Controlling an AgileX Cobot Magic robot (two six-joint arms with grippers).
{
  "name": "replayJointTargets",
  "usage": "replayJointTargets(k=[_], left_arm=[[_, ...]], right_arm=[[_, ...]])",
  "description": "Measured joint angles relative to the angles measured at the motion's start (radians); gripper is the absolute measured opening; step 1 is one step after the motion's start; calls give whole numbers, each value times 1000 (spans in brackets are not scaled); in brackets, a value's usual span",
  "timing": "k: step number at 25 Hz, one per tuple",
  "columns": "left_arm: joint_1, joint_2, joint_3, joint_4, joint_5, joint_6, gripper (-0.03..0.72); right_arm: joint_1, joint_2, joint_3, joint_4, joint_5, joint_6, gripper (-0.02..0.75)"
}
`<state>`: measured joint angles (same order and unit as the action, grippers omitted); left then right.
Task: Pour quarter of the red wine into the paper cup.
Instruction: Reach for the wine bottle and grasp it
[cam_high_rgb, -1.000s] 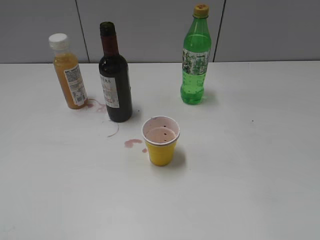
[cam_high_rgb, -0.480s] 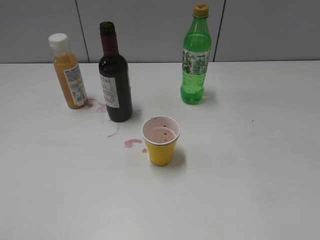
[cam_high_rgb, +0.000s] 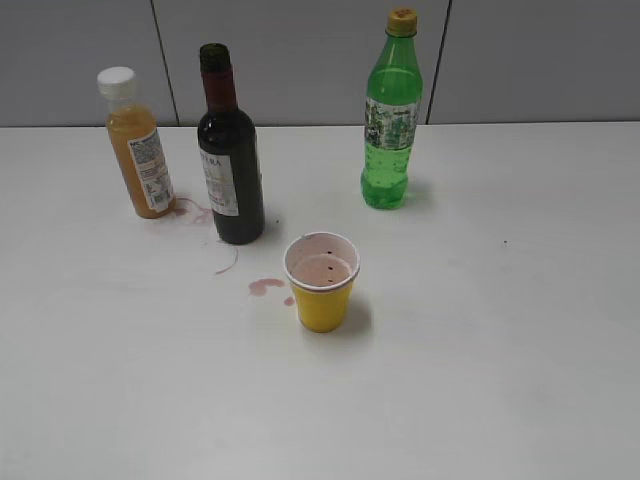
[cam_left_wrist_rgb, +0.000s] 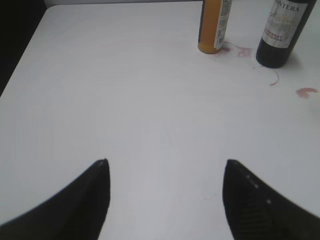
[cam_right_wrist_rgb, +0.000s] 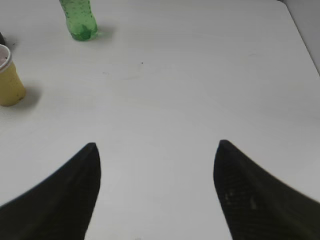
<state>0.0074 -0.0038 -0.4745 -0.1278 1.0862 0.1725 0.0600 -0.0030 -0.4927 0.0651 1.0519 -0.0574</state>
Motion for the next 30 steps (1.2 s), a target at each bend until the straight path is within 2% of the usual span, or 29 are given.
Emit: replayJointTargets(k=[16,22,24,27,30], left_arm=[[0,0,0,-6,0,0,517],[0,0,0,-40,0,0,518],[0,0,0,-47,-1,0,543],[-13,0,0,-68,-2,0,650],[-29,-1,0,-80,-3,0,684]], right_arm=[[1,0,0,0,-1,0,536],[1,0,0,1,-1,0,535],[1,0,0,1,-1,0,535],[1,0,0,1,-1,0,535],[1,0,0,2,-1,0,535]])
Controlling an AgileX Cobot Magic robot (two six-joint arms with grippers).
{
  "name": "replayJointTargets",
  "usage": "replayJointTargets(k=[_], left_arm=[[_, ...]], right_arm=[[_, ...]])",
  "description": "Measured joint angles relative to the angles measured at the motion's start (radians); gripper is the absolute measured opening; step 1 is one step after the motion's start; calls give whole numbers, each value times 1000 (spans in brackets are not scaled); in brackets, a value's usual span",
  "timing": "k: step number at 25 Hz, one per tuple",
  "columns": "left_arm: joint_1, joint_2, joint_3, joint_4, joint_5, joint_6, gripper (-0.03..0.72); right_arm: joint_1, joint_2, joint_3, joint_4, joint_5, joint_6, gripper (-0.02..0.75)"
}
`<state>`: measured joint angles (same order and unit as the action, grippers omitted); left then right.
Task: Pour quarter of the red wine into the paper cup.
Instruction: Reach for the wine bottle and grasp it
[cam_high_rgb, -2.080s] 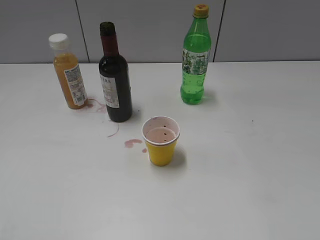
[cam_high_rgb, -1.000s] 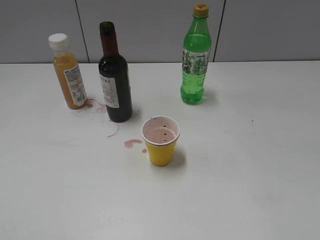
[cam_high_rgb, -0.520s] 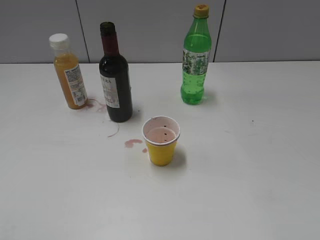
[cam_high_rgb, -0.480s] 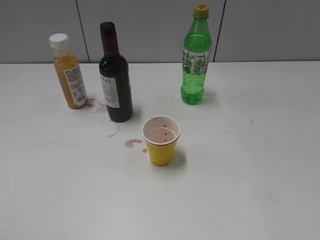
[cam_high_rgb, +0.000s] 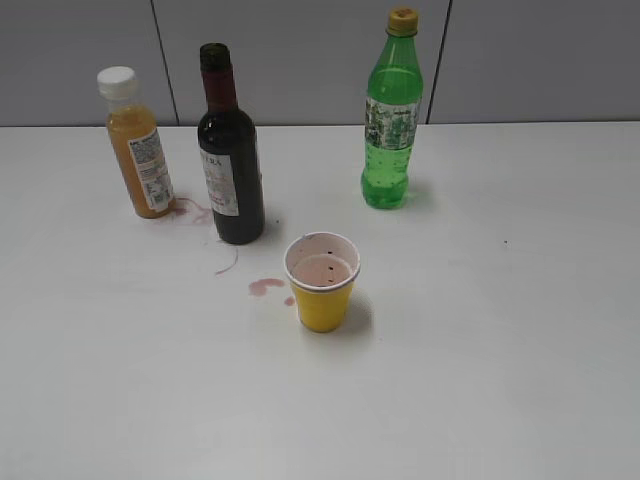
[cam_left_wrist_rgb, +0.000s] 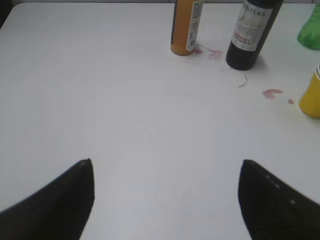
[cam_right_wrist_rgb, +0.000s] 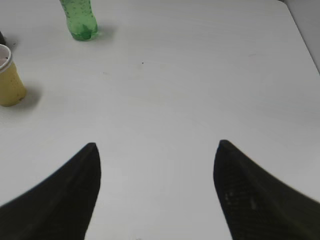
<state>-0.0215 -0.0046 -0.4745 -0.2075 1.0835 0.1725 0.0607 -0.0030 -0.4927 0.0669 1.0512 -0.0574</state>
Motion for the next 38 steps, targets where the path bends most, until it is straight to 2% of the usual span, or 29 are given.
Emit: replayJointTargets(k=[8,12,18,28,31,38], left_arm=[[-9,0,-29,-26,-167,3,685],[-9,25,-29,-85,-293,58,681],[-9,189,-29,-144,-523,111,675],[-14,527,-29,-141,-850,123,659],[-48,621,-29,-93,-943,123,657],[-214,845,-29,-7,-1173,104,653]], right_arm=[[0,0,0,0,0,0,535],[0,0,0,0,0,0,535],[0,0,0,0,0,0,535],[0,0,0,0,0,0,535],[0,0,0,0,0,0,535],[0,0,0,0,0,0,535]])
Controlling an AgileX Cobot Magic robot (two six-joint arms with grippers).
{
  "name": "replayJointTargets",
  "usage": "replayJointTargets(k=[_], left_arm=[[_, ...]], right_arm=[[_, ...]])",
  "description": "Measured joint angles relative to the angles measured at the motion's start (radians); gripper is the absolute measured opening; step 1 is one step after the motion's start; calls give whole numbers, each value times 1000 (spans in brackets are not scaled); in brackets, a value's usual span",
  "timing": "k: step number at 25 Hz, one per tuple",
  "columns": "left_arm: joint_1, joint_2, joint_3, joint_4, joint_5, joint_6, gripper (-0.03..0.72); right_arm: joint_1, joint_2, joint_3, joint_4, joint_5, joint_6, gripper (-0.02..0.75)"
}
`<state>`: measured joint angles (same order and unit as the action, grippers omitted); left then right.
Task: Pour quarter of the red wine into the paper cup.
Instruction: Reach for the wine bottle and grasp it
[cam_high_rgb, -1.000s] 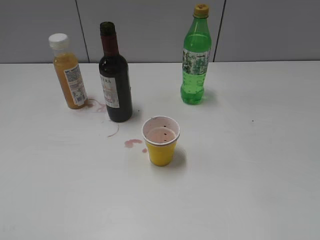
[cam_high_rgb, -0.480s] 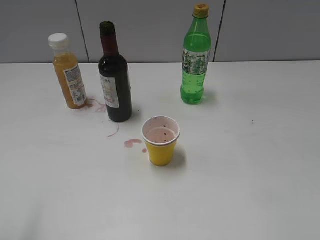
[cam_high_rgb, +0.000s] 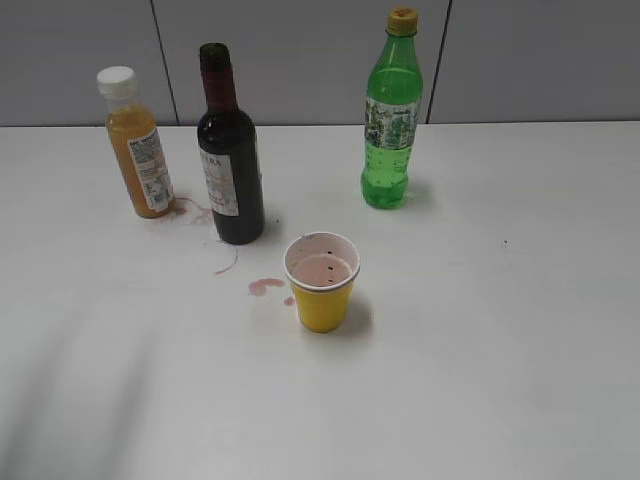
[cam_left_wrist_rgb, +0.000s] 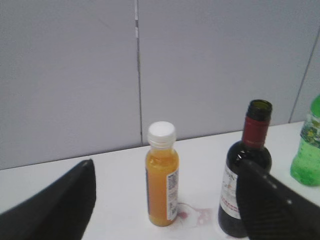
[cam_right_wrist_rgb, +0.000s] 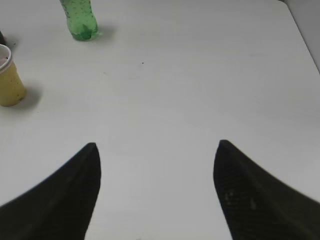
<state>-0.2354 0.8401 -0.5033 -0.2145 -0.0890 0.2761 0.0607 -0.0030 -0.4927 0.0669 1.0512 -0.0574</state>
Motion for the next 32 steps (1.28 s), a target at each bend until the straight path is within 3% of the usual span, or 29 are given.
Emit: replayJointTargets(k=[3,5,12,20,32], left_arm=[[-54,110,0,49,-73,-28,650],[-76,187,0,125,-136,-106,649],[-84,421,0,320,-411,-331,643],[-84,683,5,391,-728,-353,637],[-84,937,-48,401,-796,-352,689]], right_arm=[[0,0,0,0,0,0,535],[0,0,0,0,0,0,535],[0,0,0,0,0,0,535],[0,0,0,0,0,0,535],[0,0,0,0,0,0,534]])
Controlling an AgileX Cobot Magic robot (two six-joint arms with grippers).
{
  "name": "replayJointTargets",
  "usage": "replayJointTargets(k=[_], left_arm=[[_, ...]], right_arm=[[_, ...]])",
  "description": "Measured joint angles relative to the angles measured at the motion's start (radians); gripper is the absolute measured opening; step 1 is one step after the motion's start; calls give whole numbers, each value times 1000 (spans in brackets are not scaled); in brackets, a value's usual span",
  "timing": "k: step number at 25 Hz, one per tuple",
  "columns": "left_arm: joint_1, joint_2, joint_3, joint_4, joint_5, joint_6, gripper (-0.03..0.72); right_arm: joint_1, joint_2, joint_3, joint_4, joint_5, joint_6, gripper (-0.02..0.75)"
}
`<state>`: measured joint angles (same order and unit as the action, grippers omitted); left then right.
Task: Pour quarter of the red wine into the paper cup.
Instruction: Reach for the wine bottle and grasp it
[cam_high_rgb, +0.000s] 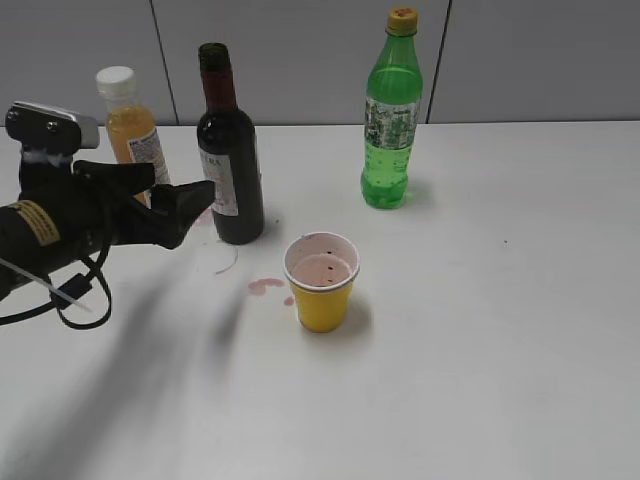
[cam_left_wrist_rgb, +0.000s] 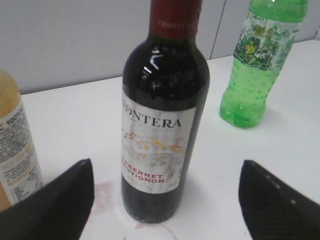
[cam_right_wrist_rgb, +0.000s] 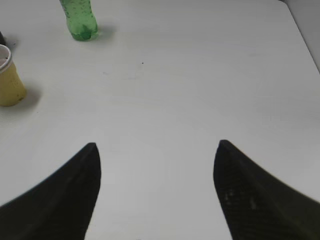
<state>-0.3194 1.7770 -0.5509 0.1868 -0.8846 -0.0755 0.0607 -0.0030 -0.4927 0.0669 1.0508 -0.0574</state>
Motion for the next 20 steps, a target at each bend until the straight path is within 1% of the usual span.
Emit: replayJointTargets(k=[7,20], left_arm=[[0,134,-114,1,-23,53,690],[-8,330,-337,23,-26,57,690]], right_arm=[[0,0,0,0,-1,0,534],[0,0,0,0,-4,0,534]])
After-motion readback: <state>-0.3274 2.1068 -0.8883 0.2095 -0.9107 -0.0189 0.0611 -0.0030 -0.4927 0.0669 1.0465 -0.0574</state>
